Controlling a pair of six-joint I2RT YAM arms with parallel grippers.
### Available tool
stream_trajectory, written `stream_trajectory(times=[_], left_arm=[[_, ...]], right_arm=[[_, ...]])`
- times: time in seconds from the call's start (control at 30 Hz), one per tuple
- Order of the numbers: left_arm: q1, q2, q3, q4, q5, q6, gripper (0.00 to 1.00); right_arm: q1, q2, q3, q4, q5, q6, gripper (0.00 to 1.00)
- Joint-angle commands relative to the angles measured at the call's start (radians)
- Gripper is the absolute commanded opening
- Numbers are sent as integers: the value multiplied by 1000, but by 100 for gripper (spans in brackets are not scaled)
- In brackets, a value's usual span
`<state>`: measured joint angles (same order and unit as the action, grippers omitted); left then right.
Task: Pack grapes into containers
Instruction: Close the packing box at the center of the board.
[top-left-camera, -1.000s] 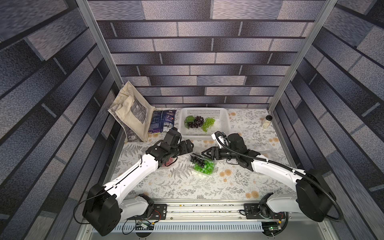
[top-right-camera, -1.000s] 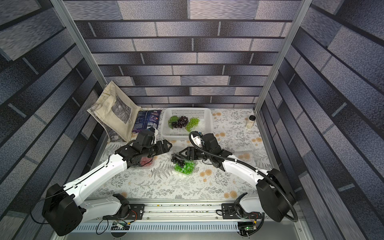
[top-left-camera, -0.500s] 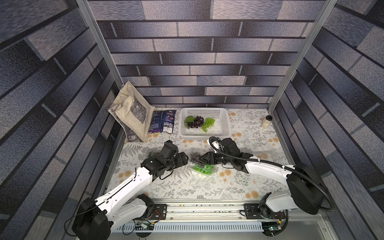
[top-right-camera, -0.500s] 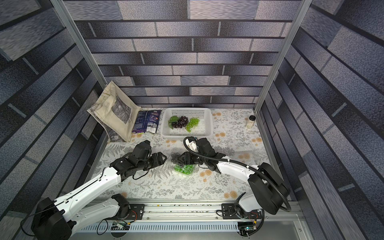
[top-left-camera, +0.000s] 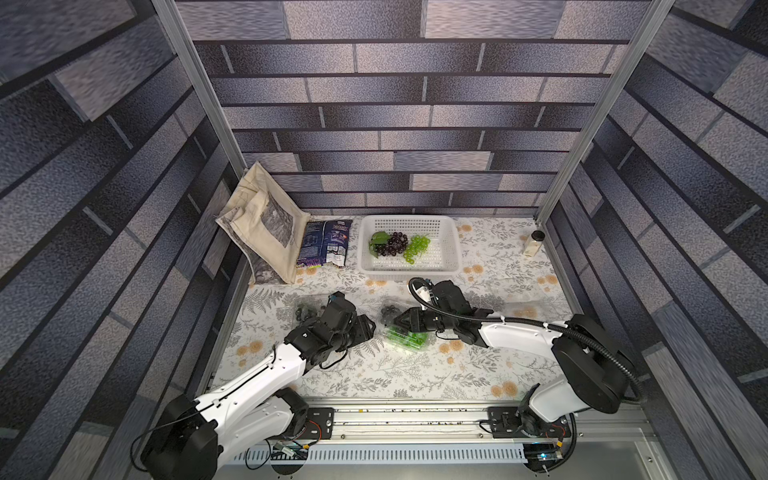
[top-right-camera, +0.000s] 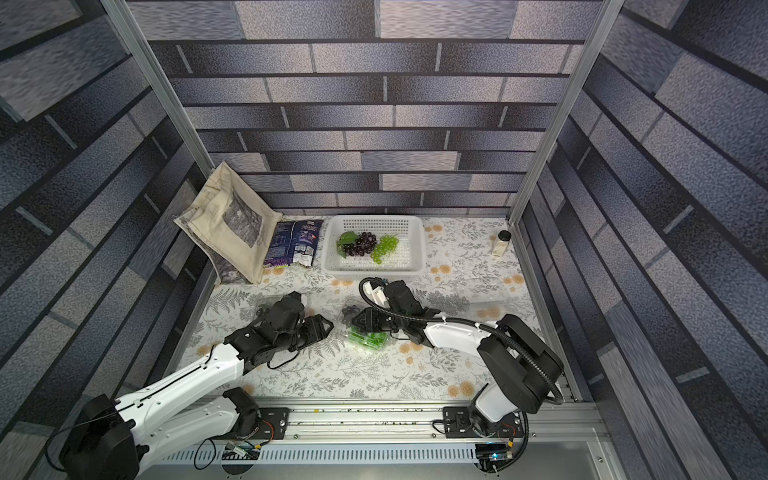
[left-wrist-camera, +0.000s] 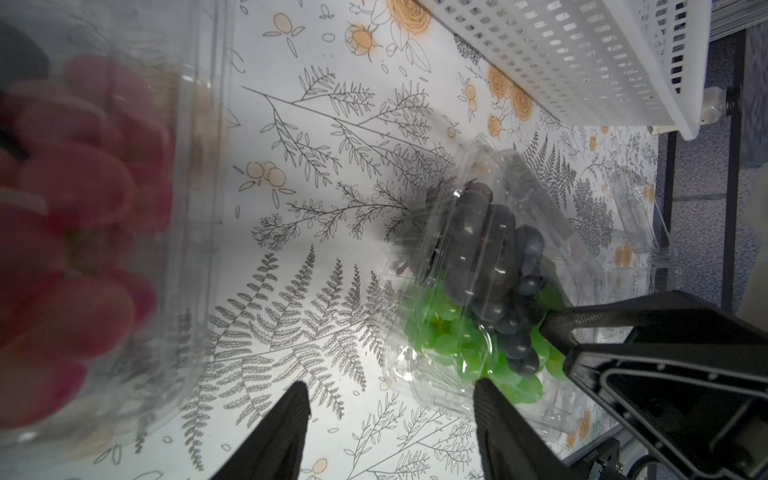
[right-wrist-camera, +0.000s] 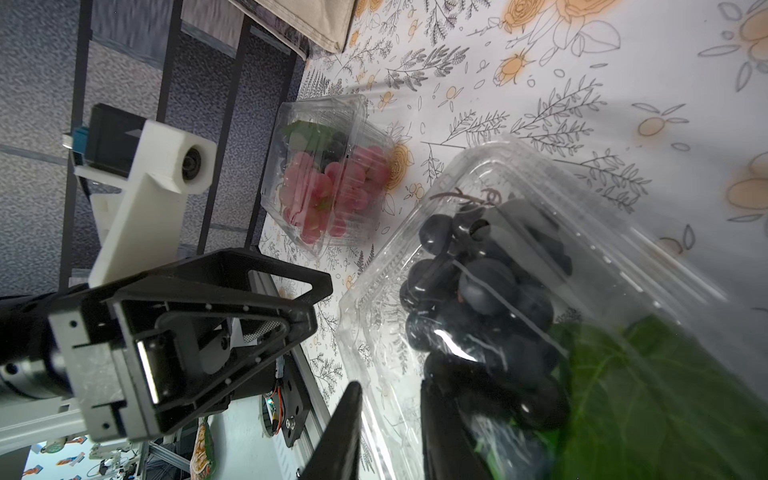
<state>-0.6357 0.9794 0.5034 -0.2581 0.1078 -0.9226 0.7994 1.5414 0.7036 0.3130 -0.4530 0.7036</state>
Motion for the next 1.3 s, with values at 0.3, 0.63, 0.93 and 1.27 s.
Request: stream_trajectory(times=[0.3,0.63,0.93,1.27], left_arm=[[-18,-27,-111,190,-2,-83,56],[-21,-28,-170,268,-18,-151,54],[-21,4,-183,323,-25,-192,51],[-22,30,-202,355,-32,-229,43]], right_arm=[[18,55,-17,74,14,40,21],[18,71,-17,93,5,52,20],[18,68,-20,93,3,55,20],[18,68,-26,94,-6,58,19]])
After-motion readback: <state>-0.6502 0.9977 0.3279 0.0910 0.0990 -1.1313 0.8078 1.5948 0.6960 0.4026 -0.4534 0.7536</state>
